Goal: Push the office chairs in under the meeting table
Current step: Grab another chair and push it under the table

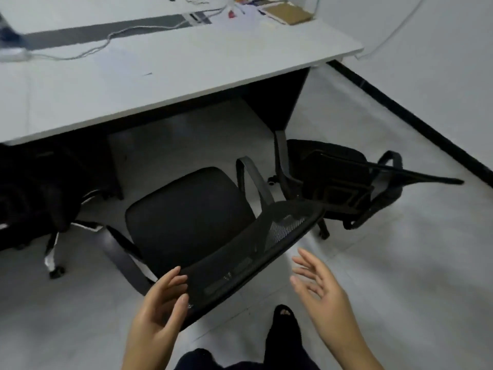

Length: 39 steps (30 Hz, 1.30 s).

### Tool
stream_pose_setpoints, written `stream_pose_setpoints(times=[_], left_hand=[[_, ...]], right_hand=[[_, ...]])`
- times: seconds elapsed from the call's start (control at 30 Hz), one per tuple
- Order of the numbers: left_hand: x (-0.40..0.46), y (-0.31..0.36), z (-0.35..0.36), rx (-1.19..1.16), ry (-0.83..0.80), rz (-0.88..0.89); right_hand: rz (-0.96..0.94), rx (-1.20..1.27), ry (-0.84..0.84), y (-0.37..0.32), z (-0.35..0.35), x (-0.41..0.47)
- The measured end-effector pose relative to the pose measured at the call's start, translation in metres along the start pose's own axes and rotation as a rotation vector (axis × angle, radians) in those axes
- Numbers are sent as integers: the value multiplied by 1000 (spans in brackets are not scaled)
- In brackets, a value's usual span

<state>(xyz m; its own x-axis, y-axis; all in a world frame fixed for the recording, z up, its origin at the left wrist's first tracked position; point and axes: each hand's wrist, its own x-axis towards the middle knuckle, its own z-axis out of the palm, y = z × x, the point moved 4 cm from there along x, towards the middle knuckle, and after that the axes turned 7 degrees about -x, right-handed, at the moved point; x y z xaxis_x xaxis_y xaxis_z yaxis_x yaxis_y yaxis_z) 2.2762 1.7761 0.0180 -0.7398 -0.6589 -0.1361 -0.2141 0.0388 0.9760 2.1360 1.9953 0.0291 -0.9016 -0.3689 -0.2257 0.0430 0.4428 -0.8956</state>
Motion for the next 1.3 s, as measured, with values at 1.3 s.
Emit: stream_pose_setpoints(times=[1.3], left_hand=[[197, -32, -42, 1068, -29, 72]], right_hand=[[-865, -969, -349, -26, 129, 271]])
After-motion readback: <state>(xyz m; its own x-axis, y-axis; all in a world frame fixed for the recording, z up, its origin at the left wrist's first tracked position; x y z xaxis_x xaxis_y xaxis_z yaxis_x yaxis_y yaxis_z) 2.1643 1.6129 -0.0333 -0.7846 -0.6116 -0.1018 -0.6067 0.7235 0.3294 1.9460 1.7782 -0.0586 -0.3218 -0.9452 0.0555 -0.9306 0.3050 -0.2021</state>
